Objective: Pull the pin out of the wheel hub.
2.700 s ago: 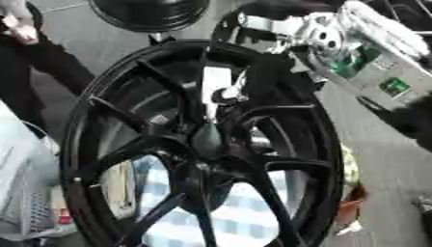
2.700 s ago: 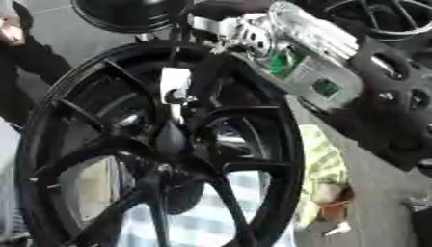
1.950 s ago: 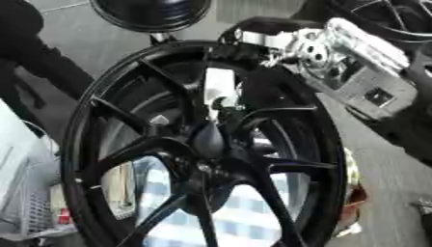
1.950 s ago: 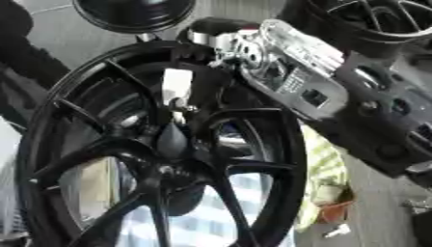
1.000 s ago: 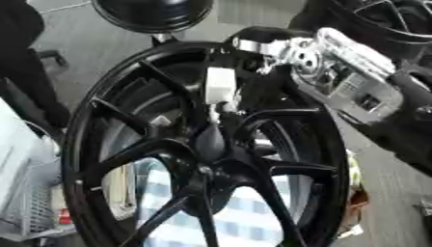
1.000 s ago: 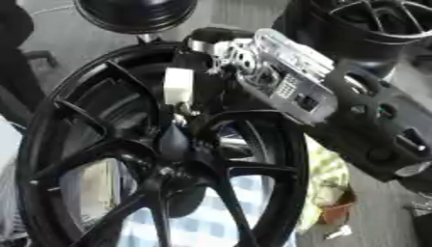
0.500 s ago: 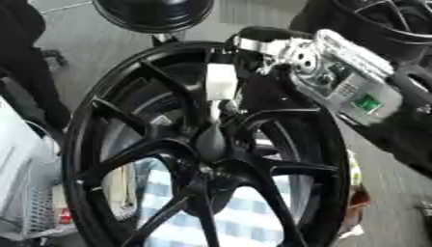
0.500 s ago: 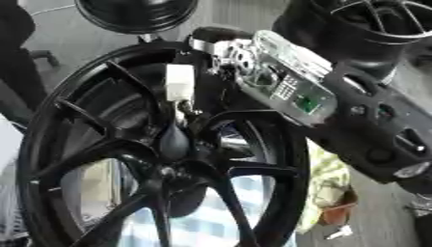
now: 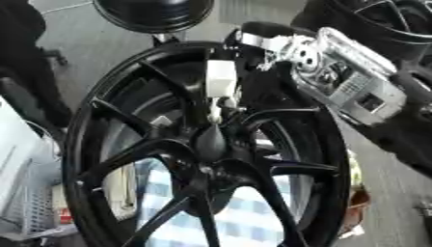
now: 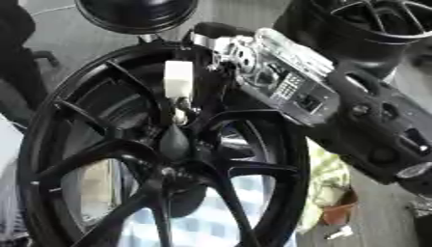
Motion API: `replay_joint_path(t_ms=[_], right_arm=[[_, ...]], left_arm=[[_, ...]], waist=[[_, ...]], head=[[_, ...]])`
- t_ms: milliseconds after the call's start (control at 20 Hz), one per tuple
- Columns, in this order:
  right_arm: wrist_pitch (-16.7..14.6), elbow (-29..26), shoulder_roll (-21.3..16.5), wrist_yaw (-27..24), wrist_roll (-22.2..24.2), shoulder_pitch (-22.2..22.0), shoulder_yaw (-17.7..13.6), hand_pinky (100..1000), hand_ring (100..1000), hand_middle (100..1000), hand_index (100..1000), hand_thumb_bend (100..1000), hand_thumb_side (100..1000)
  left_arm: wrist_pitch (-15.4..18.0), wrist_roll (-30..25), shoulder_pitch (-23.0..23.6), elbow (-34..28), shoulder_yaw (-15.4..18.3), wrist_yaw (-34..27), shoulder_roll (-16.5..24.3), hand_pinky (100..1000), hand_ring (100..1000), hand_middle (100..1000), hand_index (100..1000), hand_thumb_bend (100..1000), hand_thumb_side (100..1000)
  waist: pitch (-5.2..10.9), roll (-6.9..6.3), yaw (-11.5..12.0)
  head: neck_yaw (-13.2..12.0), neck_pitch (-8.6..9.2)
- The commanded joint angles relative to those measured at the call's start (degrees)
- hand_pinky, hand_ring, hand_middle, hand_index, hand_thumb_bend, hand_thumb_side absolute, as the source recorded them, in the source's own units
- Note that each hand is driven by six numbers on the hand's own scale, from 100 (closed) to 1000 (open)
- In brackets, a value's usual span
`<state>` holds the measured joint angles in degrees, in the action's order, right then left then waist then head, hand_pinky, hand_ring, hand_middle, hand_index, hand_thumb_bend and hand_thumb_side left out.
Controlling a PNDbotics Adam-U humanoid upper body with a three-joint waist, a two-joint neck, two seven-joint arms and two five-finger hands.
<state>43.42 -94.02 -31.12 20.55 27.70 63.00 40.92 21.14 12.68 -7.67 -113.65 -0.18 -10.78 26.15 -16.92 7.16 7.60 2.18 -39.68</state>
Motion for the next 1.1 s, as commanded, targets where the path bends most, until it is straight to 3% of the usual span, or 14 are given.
replay_joint_path(t_ms=[50, 700, 1100], right_arm=[[8.4, -1.3, -1.7, -0.7, 6.9, 1.4, -1.4, 772, 724, 490, 595, 424, 101], [8.6, -1.9, -4.5, -1.9, 3.0, 2.8, -3.9, 769, 707, 459, 559, 311, 100], [8.6, -1.1, -9.2, -5.7, -4.0, 1.1, -11.1, 769, 703, 465, 568, 231, 100]], left_arm=[[-0.1, 0.0, -0.3, -0.9, 0.1, 0.3, 0.8, 853, 745, 675, 840, 100, 738], [-0.3, 0.0, 0.1, -0.9, 0.3, -0.3, 0.7, 854, 744, 677, 841, 100, 735], [-0.4, 0.0, 0.2, -0.9, 0.5, -0.7, 0.6, 854, 743, 677, 841, 100, 735]], waist=[[1.43, -0.76, -0.1], [2.77, -1.38, -0.6], [3.33, -1.68, -1.2]], head=[[-0.1, 0.68], [0.0, 0.83], [0.2, 1.08]])
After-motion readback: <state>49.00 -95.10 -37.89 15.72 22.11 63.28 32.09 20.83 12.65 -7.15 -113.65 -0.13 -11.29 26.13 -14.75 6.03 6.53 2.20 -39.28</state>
